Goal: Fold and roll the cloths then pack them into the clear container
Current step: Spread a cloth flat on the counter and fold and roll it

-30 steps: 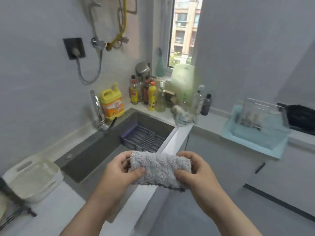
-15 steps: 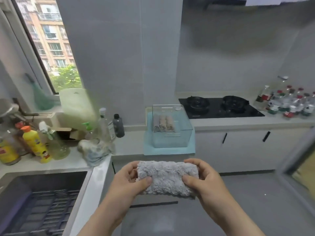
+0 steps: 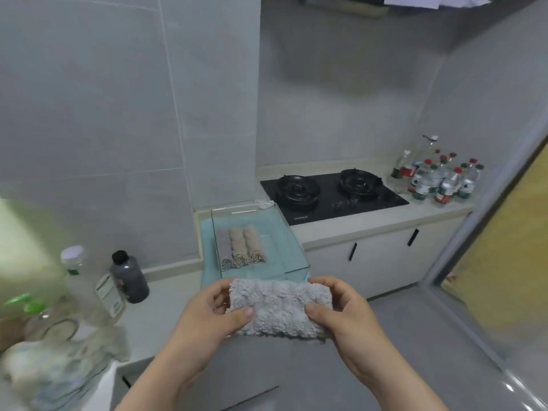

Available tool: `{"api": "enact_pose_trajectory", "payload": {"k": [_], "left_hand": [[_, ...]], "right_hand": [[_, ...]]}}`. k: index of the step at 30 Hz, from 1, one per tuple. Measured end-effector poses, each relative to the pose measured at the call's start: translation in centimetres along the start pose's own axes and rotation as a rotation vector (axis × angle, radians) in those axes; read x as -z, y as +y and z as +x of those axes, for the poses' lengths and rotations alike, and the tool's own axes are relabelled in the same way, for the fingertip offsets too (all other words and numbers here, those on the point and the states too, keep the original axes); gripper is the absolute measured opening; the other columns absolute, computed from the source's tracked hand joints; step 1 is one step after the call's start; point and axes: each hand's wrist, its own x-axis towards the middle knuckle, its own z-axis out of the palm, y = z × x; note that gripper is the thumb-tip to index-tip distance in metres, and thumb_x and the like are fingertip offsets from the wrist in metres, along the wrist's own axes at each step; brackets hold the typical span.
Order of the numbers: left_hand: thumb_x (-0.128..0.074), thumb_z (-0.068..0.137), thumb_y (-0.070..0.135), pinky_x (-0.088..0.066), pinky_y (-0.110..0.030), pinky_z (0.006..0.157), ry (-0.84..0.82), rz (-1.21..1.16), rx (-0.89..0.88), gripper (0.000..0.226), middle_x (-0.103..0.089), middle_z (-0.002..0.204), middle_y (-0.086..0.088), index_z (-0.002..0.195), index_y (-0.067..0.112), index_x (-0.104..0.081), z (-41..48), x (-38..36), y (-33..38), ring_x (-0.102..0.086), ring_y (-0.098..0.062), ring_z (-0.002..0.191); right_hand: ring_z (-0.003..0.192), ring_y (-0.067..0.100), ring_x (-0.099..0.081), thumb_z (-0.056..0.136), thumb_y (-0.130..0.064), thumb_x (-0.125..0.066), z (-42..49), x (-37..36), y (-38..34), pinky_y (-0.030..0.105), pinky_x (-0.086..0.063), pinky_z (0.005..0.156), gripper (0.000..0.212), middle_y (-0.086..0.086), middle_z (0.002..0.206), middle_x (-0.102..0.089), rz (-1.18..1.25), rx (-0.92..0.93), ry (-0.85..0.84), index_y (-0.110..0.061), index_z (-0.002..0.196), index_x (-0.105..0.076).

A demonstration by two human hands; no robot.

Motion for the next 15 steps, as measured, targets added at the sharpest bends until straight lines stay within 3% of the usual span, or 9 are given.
{"api": "enact_pose_trajectory", "payload": {"k": [6,9,12,15], "left_hand": [[-0.077,0.062,0.005,-0.056,-0.026,0.08,0.024,-0.019,0.054,0.055,-0.073,0.108,-0.005,0.115,0.012,-0.062,8.2,-0.2,-1.1,-0.069,-0.021,0.102],[-0.074,0.076,-0.008,-0.057,-0.023,0.067,0.063,-0.068,0.08,0.046,-0.073,0.107,-0.006,0.115,0.013,-0.06,12.9,-0.9,-1.4,-0.071,-0.023,0.095],[-0.071,0.079,-0.007,-0.055,-0.033,0.068,0.201,-0.135,0.115,0.042,-0.07,0.106,-0.01,0.113,0.012,-0.056,18.1,-1.7,-1.7,-0.069,-0.024,0.086],[-0.062,0.085,-0.007,-0.051,-0.037,0.071,0.285,-0.19,0.157,0.029,-0.065,0.102,-0.014,0.109,0.006,-0.054,23.4,-2.4,-2.0,-0.065,-0.025,0.082]], "right_hand": [[0.085,0.019,-0.067,0.063,-0.008,-0.071,7.9,0.9,0.3,0.035,-0.054,0.08,0.041,0.005,0.094,-0.073,-0.043,-0.019,0.0,-0.014,0.103,-0.067],[0.08,0.013,-0.066,0.066,-0.007,-0.072,12.7,1.6,0.1,0.027,-0.053,0.07,0.04,0.008,0.099,-0.071,-0.093,-0.032,-0.033,-0.017,0.104,-0.066],[0.075,0.0,-0.062,0.08,0.002,-0.066,17.4,2.5,-0.5,0.019,-0.051,0.067,0.049,-0.004,0.115,-0.062,-0.293,-0.051,-0.165,-0.032,0.114,-0.06],[0.072,-0.008,-0.058,0.081,-0.004,-0.063,21.7,2.8,-1.4,0.018,-0.051,0.07,0.067,-0.022,0.128,-0.047,-0.5,-0.074,-0.378,-0.051,0.124,-0.045]]}}
